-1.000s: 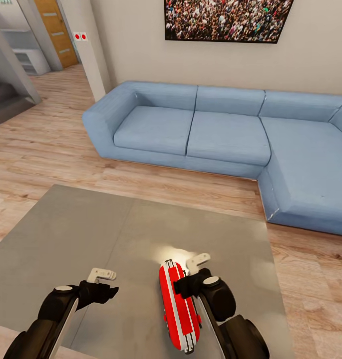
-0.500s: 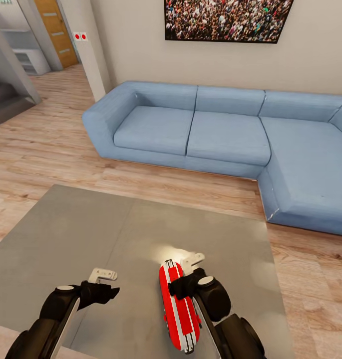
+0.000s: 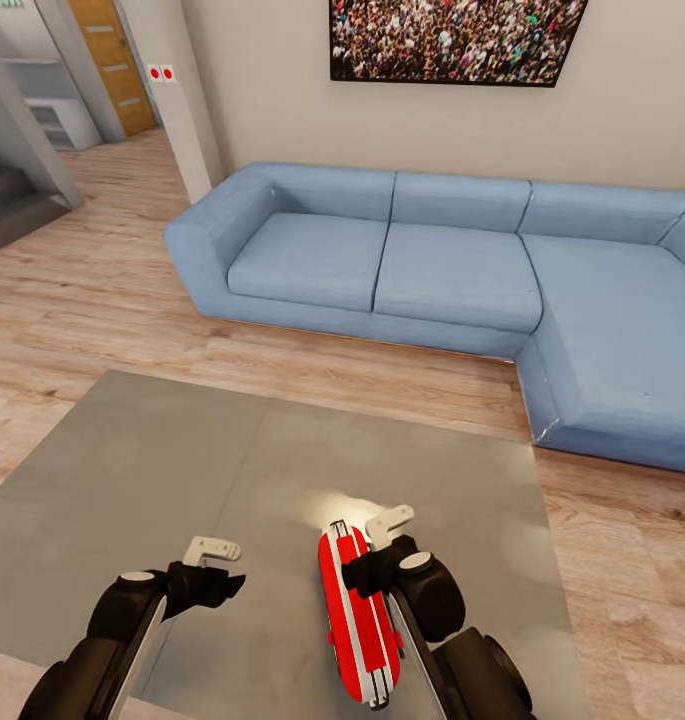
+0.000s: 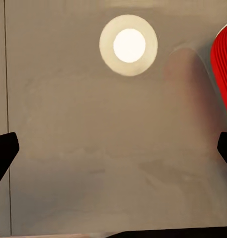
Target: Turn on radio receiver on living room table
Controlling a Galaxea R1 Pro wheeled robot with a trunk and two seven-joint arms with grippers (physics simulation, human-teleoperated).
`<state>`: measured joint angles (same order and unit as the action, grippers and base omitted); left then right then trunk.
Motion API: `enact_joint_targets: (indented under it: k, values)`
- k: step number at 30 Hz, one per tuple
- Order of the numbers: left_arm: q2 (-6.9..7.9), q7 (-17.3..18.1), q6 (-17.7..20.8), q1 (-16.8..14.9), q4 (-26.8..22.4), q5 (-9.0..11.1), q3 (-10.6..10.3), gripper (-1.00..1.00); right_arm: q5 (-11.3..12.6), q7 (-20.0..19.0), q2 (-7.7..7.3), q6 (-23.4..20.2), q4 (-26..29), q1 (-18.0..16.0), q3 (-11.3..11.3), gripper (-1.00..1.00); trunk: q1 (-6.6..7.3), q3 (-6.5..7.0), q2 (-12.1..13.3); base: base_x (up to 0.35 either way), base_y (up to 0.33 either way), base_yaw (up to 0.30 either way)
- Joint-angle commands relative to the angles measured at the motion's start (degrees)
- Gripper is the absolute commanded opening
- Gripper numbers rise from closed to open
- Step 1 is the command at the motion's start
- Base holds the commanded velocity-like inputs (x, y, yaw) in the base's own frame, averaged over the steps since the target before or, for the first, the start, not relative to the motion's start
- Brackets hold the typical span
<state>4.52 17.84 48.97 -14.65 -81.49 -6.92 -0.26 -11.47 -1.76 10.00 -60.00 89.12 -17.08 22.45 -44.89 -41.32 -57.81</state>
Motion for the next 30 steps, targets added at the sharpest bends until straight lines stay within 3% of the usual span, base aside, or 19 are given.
enact_joint_targets:
  k: [1, 16, 24, 30]
  values:
    - [-0.01, 0.0, 0.0, 0.0, 0.0, -0.01, 0.0, 1.0, -0.01, 0.02, 0.0, 0.0, 0.0, 0.01, -0.01, 1.0, 0.0, 0.0, 0.0, 0.0, 0.0, 0.0]
    - [-0.1, -0.05, -0.01, -0.02, 0.04, -0.02, 0.0, 1.0, -0.13, 0.16, 0.0, 0.0, 0.09, -0.04, 0.06, 1.0, 0.0, 0.0, 0.0, 0.0, 0.0, 0.0]
    - [-0.13, -0.08, -0.01, -1.34, 2.63, -0.09, 0.0, 1.0, 0.31, -0.28, 0.0, 0.0, 0.03, -0.05, 0.42, 1.0, 0.0, 0.0, 0.0, 0.0, 0.0, 0.0]
    - [-0.38, -0.09, -0.01, -2.07, 3.94, -0.17, 0.0, 1.0, 2.23, -0.34, 0.0, 0.0, 0.01, -0.05, 0.55, 1.0, 0.0, 0.0, 0.0, 0.0, 0.0, 0.0]
